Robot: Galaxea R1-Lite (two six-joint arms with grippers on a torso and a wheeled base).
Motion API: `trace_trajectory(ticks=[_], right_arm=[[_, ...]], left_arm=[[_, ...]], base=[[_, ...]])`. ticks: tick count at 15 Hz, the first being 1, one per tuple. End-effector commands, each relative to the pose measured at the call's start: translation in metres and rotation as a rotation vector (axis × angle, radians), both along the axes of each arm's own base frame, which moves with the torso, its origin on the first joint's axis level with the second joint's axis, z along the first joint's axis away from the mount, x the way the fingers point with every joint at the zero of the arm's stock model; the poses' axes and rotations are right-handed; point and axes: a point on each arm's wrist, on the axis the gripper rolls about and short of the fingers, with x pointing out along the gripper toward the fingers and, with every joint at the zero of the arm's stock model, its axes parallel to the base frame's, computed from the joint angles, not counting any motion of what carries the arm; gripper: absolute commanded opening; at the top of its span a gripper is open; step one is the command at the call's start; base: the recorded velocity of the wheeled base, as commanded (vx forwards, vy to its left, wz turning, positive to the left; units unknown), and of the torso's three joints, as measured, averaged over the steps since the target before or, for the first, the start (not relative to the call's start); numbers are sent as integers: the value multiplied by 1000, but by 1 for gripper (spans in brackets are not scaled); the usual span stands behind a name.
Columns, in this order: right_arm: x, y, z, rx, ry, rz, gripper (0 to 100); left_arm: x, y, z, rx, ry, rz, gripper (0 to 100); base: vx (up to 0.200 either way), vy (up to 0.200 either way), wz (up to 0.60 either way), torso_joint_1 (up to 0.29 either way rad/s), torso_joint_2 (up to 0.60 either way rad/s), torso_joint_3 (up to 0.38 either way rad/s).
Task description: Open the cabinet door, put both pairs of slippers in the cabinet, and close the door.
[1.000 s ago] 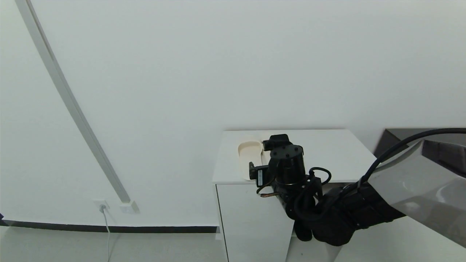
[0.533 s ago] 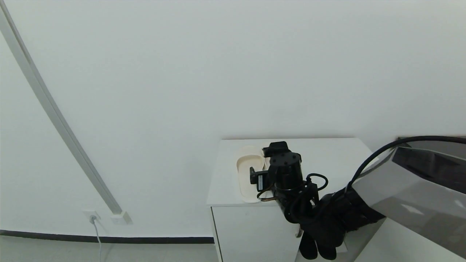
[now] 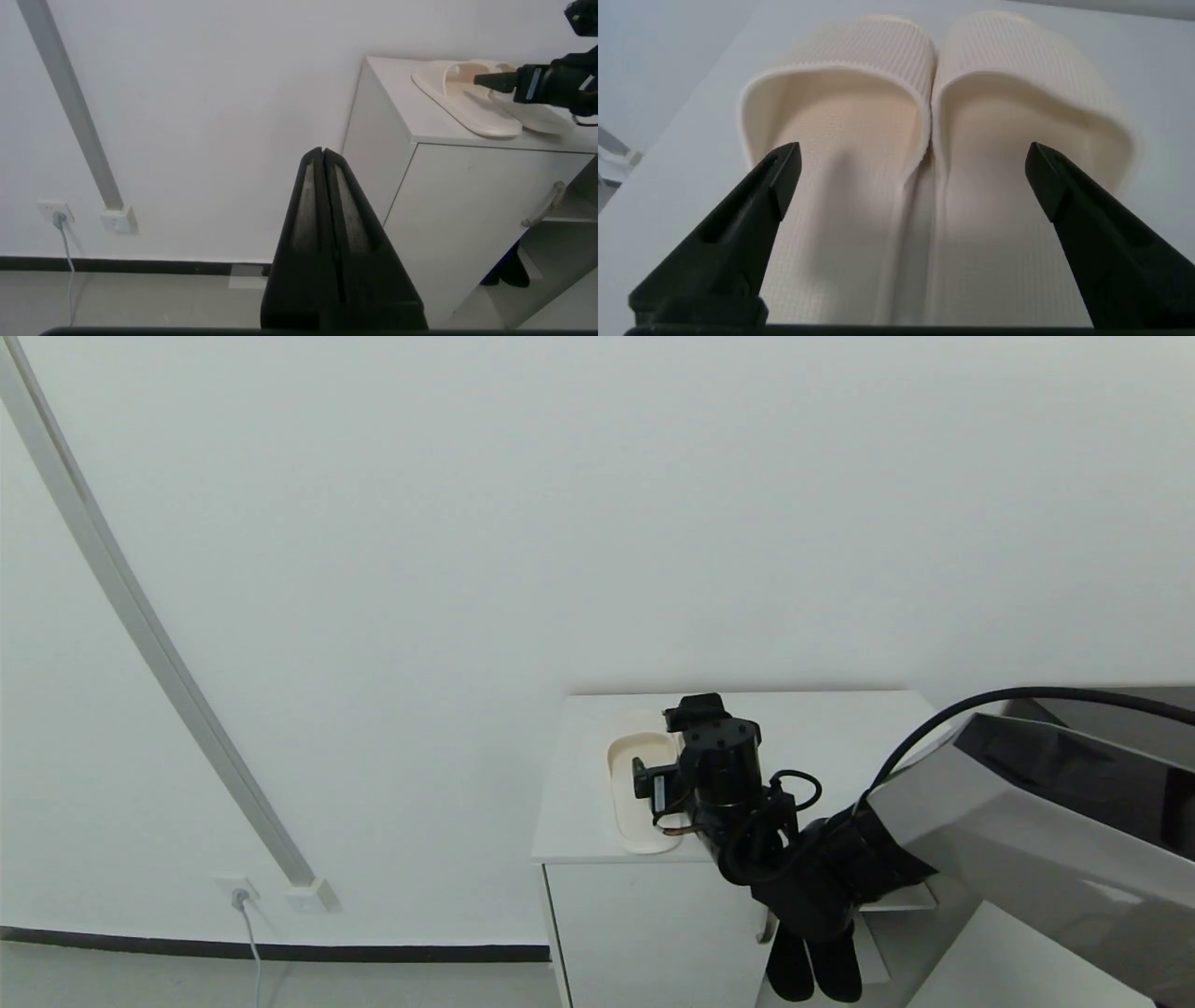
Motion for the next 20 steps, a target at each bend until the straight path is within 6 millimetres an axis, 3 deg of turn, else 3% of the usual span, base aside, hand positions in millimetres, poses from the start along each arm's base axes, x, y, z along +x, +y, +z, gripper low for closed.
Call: trace_trajectory(ticks=[1,11,12,17,20], right_arm=[[10,3,-9,-10,11,-10,100],[52,15,-17,-16,6,-32,100],[54,14,-21,-22,10,-36,0],[57,11,-21,-19,6,-46,0],[53,9,-9,-7,-8,-46,0]], left_arm=[[0,0,0,1,0,1,0],[0,0,0,-1,0,1,0],[0,0,0,-1,0,1,0],[0,0,0,-1,0,1,0],[0,0,0,1,0,1,0]], base=[[0,0,0,0,0,0],[0,0,0,0,0,0],[0,0,0,0,0,0],[0,0,0,0,0,0],[0,0,0,0,0,0]])
